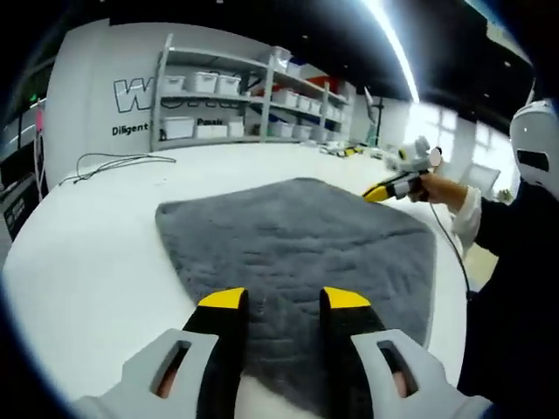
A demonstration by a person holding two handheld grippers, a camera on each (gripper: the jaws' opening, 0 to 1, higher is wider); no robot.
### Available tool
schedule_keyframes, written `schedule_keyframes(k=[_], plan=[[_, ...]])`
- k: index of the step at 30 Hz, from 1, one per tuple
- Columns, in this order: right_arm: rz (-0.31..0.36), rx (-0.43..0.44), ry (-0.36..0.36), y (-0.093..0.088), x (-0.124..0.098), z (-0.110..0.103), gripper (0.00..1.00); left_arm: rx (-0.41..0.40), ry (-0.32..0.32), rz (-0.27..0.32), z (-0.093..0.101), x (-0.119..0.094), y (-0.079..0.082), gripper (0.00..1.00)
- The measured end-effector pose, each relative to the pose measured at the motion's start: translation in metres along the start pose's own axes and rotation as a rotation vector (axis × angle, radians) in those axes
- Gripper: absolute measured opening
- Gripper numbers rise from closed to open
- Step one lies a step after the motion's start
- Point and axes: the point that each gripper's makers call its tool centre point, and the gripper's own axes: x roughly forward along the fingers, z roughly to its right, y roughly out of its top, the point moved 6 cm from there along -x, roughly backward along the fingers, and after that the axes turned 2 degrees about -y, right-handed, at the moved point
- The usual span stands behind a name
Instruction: Open the folded towel by lifting each exposed corner and separating the folded layers until the towel lies flat within the target outline without major curled edges
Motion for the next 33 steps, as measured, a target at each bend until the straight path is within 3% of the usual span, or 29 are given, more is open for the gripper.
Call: schedule_keyframes(k=[9, 17, 33], plan=[[-0.02, 0.01, 0.005, -0.001, 0.002, -0.001, 0.11, 0.005, 0.008, -0.029, -0.004, 0.006, -0.006, 0.3], [-0.018, -0.033, -0.018, 0.002, -0.004, -0.004, 0.02, 0.016, 0.011, -0.033, -0.005, 0.006, -0.006, 0.3], [0.029, -0.039, 0.026, 0.018, -0.013, -0.018, 0.0, 0.03, -0.026, -0.006, 0.003, 0.017, 0.007, 0.3]])
